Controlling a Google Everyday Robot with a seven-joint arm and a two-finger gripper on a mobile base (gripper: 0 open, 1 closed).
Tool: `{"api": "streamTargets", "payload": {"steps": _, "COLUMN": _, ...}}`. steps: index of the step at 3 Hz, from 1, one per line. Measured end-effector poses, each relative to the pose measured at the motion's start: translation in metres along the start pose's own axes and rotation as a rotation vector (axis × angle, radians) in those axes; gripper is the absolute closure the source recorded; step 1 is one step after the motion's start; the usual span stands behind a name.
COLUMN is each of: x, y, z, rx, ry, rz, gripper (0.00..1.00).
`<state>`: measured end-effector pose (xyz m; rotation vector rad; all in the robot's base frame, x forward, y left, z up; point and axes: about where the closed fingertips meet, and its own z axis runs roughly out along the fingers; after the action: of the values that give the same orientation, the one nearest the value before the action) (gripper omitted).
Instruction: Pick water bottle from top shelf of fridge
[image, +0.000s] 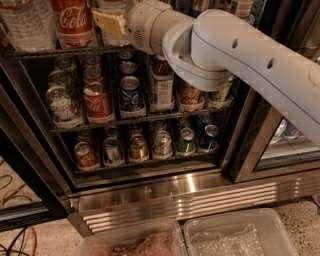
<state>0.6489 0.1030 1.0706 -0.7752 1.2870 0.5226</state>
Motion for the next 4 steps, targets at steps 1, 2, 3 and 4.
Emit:
{"api": "streamTargets", "payload": {"steps": 1, "x": 0.0000, "y": 0.0000, "z": 0.0000, "rx": 0.000, "ry": 0.000, "rz": 0.000, "gripper": 0.82}}
{"api": "streamTargets", "payload": {"steps": 2, "x": 0.0004, "y": 0.0024, "z": 0.0017, "rx": -0.015, "ry": -0.004, "rz": 0.008, "gripper": 1.00}}
{"api": "streamTargets", "payload": {"steps": 3, "x": 0.0003, "y": 0.0026, "z": 0.0010, "rx": -0.015, "ry": -0.004, "rz": 0.008, "gripper": 1.00}}
{"api": "streamTargets", "payload": {"steps": 4, "x": 0.0002, "y": 0.0097, "z": 0.0016, "rx": -0.076, "ry": -0.013, "rz": 0.029, "gripper": 1.00}}
